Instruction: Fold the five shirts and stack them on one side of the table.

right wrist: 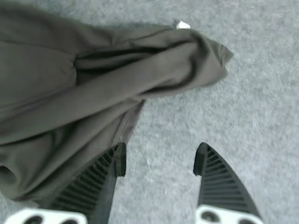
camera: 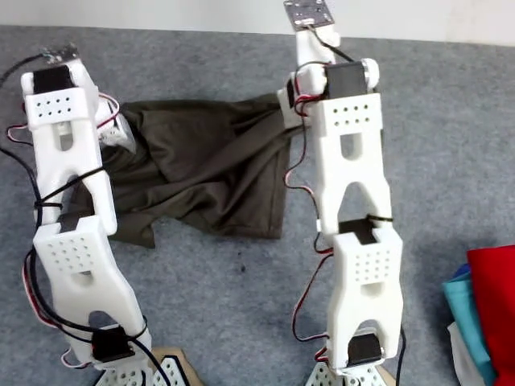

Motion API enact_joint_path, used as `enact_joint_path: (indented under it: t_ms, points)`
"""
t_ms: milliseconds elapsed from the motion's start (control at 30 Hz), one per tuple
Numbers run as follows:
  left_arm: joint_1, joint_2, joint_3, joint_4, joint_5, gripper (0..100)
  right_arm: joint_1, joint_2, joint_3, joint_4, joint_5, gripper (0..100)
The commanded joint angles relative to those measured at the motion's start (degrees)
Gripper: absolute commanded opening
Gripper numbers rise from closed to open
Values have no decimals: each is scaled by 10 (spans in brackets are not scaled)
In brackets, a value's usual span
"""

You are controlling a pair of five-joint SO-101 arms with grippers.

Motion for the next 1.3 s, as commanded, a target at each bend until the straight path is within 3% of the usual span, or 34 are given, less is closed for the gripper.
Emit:
enact_joint_path:
  t_ms: [0,200,333,533,767,967,1267]
  points:
    - [9,-130,65,6,-12,224,-7,-71,44,10,8,238]
    - [-9,-263,224,5,-20,224,-46,-225,204,8,8,238]
    - [-72,-285,293,-32,-21,224,-58,-335,384,-40,8,238]
    - [-165,-285,404,-112,-60,224,-58,-459,724,-233,8,238]
    - [-184,-285,519,-222,-77,224,-61,-587,1039,-449,8,238]
    - [-184,-285,612,-322,-80,224,-89,-631,1160,-519,8,238]
    - [-205,-284,652,-404,-78,224,-124,-629,1183,-566,8,238]
